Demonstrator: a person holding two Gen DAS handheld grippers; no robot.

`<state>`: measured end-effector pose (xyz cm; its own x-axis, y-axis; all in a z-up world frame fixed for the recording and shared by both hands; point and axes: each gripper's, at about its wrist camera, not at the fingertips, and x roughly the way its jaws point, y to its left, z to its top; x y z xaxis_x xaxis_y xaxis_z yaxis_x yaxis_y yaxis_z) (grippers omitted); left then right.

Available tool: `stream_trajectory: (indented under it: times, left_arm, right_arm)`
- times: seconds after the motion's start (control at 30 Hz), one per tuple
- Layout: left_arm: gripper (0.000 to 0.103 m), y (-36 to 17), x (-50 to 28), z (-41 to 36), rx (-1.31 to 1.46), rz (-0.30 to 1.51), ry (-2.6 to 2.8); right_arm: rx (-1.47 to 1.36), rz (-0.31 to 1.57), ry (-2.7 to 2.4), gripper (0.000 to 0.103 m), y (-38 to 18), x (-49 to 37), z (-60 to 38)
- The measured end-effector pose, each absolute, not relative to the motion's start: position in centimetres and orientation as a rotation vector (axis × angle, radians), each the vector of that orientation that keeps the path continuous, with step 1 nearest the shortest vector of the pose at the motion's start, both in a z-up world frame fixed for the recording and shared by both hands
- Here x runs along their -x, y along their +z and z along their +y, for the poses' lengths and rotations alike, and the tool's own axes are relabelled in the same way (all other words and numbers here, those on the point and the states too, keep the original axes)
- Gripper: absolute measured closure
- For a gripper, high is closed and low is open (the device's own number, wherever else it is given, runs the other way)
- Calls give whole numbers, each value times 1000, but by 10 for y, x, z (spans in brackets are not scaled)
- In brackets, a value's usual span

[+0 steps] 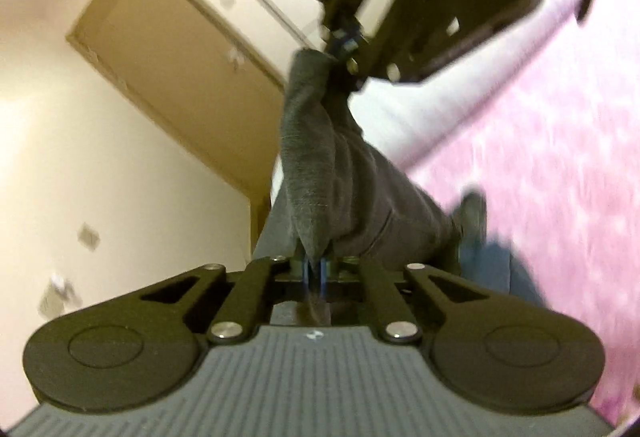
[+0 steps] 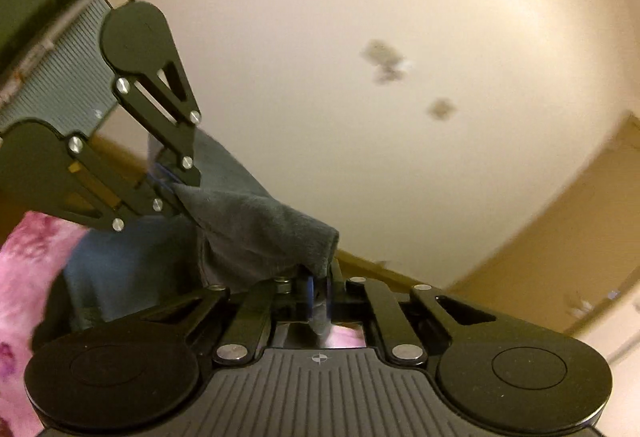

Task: Fold clothes
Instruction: 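Grasp the dark grey jeans on the pile with both grippers, then lift the grey jeans off the pile and lay them on the bed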

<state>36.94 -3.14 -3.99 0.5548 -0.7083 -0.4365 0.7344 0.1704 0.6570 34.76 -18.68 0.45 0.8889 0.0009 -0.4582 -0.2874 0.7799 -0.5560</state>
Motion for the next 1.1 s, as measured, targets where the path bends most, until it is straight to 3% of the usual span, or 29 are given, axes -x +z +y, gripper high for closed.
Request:
stream_trajectory:
  times: [0.13,0.3,0.57,0.7,0.77,0.87,1.1]
  left_arm:
    - [100,-11,-313,-61,-882,-68,-1113]
    - [100,-11,-204,-104,-800,-76,-1283]
    - [100,-39,10,-167,-628,125,-1595]
    - [100,-27,92,-201,-537,286,-1725]
    - [99,-31,125,-214,-500,364,-1757]
    - [89,-50,151,-241,-483,498,-1775]
    - [78,-99,153,-291,-650,621,-1675]
  right_arm:
    - [558,432,19,100,46,-280,-236]
    - [432,476,-112,100,70,-154,-275]
    - [370,604,-223,100,84,90,-319]
    - [383,674,-197,100,90,192,-327]
    - [389,726,-177,100,82,219,-338]
    - [392,807,-151,99,62,244,-353]
    - [413,1218,-520,88,-99,280,-458]
